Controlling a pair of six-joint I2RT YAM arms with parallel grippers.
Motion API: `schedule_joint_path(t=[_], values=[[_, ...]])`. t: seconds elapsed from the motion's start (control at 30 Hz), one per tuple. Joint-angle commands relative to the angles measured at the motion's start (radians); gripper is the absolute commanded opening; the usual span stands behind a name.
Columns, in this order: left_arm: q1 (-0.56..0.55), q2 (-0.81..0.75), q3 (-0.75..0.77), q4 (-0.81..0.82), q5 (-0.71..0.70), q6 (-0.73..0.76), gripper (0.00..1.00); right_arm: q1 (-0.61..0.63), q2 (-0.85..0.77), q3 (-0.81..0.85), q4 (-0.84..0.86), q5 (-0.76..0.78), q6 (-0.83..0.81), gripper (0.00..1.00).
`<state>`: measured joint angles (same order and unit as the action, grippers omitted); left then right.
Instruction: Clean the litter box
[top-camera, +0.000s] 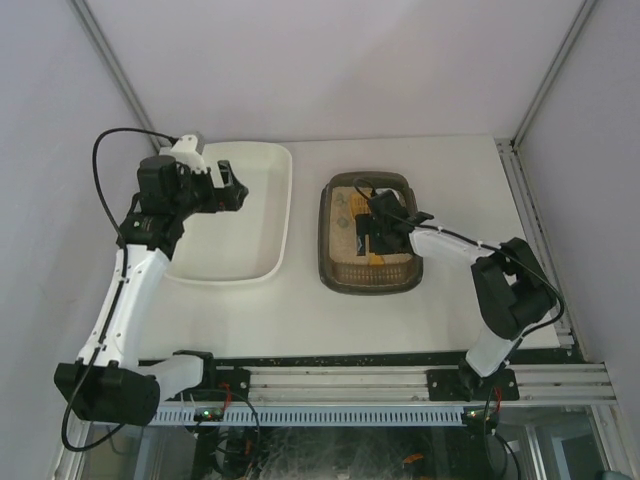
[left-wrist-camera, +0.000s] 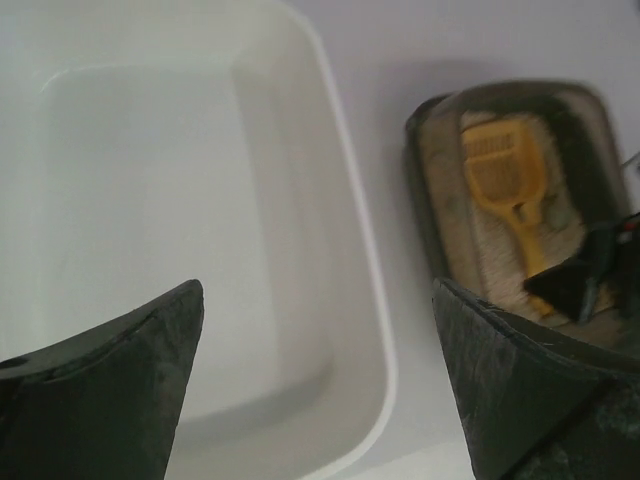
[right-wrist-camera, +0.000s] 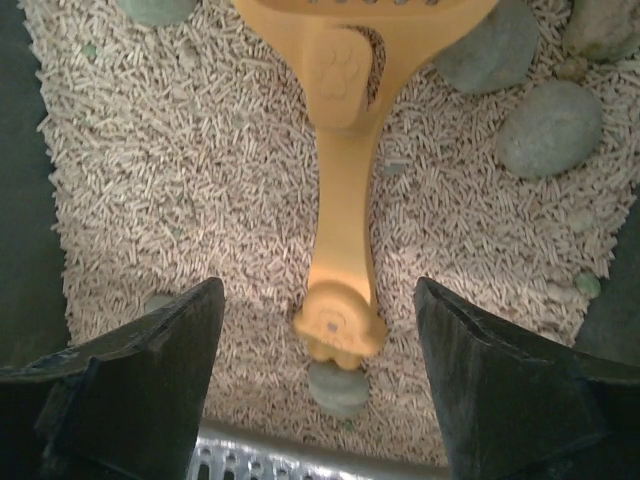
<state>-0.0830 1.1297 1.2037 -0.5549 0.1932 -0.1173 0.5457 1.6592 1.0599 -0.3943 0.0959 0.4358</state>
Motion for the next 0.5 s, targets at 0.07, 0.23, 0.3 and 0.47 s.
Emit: schedule_joint_path(t=[0.07, 0.23, 0.3, 0.47], values=[[-0.009, 0.148, 0.018, 0.351, 0.180, -0.276, 1.00, -0.024, 0.096, 0.095, 0.039, 0.028, -0.008, 0.68], [-0.022, 0.247, 0.031, 0.430, 0.185, -0.351, 1.00, -0.030, 0.162, 0.144, 0.042, 0.013, 0.001, 0.50], [-0.023, 0.278, 0.036, 0.450, 0.211, -0.336, 1.00, -0.030, 0.178, 0.156, 0.044, 0.003, 0.001, 0.37], [-0.040, 0.407, 0.168, 0.333, 0.277, -0.278, 1.00, -0.031, 0.172, 0.169, 0.032, -0.004, -0.010, 0.00]])
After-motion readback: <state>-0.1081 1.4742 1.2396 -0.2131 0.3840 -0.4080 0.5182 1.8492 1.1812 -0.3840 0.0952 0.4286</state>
